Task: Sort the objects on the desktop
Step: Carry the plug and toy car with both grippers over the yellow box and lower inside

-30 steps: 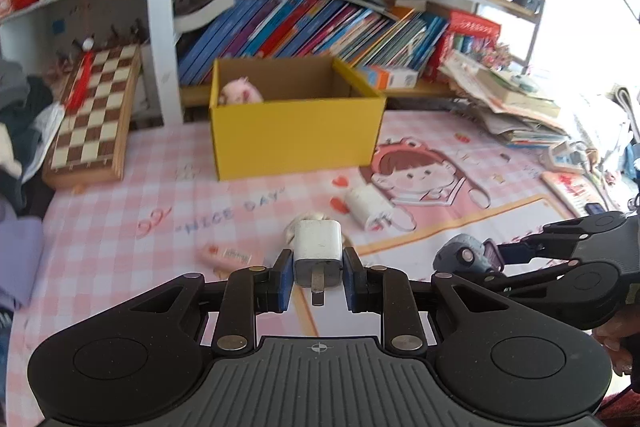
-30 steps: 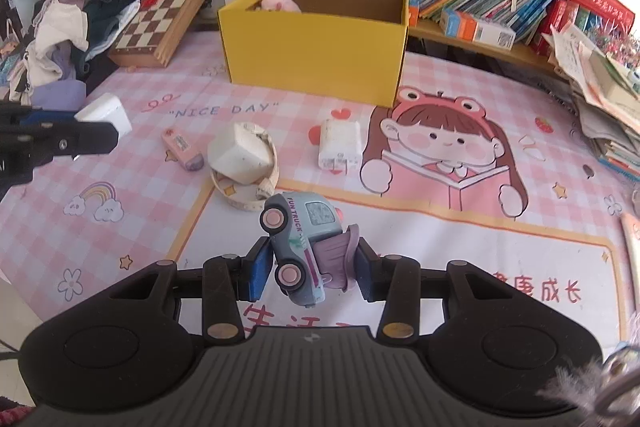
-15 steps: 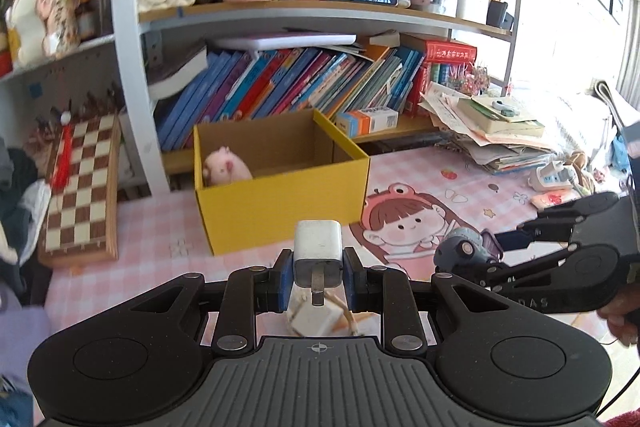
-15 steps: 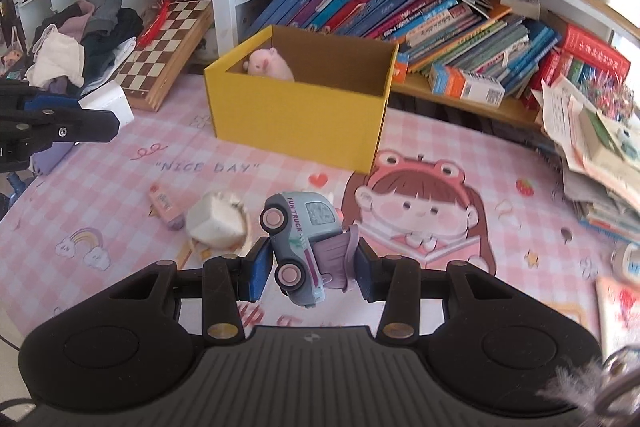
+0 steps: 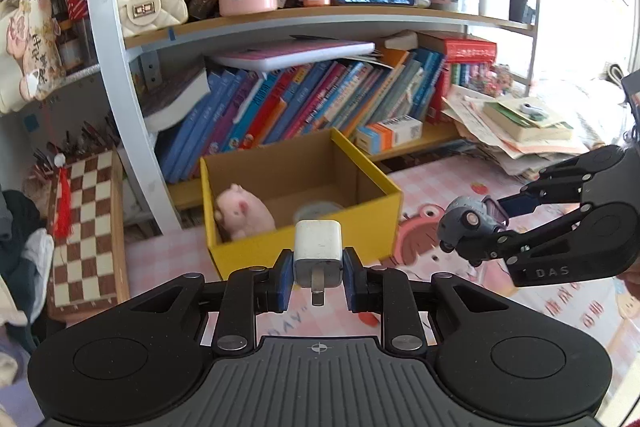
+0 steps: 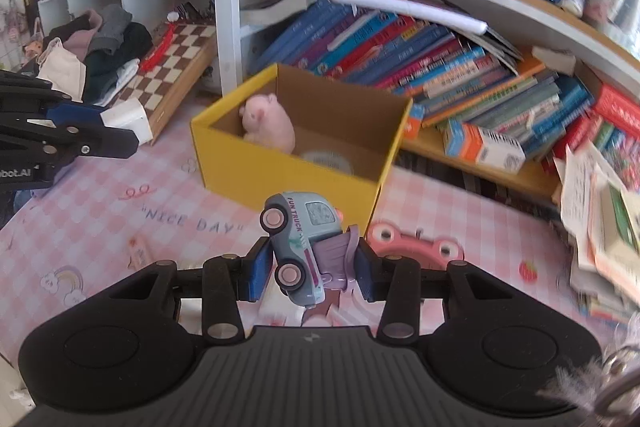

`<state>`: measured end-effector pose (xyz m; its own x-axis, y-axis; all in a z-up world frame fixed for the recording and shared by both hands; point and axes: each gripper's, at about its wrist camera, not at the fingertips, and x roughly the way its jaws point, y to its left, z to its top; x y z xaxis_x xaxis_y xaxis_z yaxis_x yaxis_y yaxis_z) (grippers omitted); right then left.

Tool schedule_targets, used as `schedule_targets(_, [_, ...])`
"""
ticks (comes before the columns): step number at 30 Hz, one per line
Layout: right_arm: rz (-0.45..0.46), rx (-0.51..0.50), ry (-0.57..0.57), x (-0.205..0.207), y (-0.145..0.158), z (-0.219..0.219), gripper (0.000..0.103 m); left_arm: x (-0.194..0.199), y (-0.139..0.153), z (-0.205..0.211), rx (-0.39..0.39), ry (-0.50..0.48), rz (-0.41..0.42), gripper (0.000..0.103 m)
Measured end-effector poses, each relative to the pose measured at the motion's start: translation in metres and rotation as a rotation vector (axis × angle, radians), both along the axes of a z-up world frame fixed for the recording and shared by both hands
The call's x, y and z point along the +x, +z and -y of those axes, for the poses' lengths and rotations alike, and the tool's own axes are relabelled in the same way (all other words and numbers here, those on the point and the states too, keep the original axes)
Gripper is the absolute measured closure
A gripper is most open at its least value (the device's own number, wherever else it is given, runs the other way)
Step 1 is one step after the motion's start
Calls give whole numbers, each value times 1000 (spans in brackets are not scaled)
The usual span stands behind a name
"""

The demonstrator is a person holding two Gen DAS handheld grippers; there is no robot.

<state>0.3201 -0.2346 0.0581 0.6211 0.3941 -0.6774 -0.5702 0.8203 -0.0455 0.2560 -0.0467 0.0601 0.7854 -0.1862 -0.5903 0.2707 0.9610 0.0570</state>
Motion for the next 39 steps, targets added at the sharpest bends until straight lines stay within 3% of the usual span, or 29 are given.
schedule_targets(9, [47, -20, 93, 53, 14, -13, 62, 51, 9, 3, 8, 72, 4, 79])
schedule_targets(19, [49, -42, 182, 105, 9, -41, 62, 100, 0, 15, 52, 113, -26, 79])
schedule_targets(28, [-22, -41, 209, 144, -11, -55, 62, 136, -22, 14, 54, 141, -99, 79])
schedule_targets(39, [-82, -120, 238, 182, -44, -85, 62, 190, -52, 9, 81, 176, -243, 79])
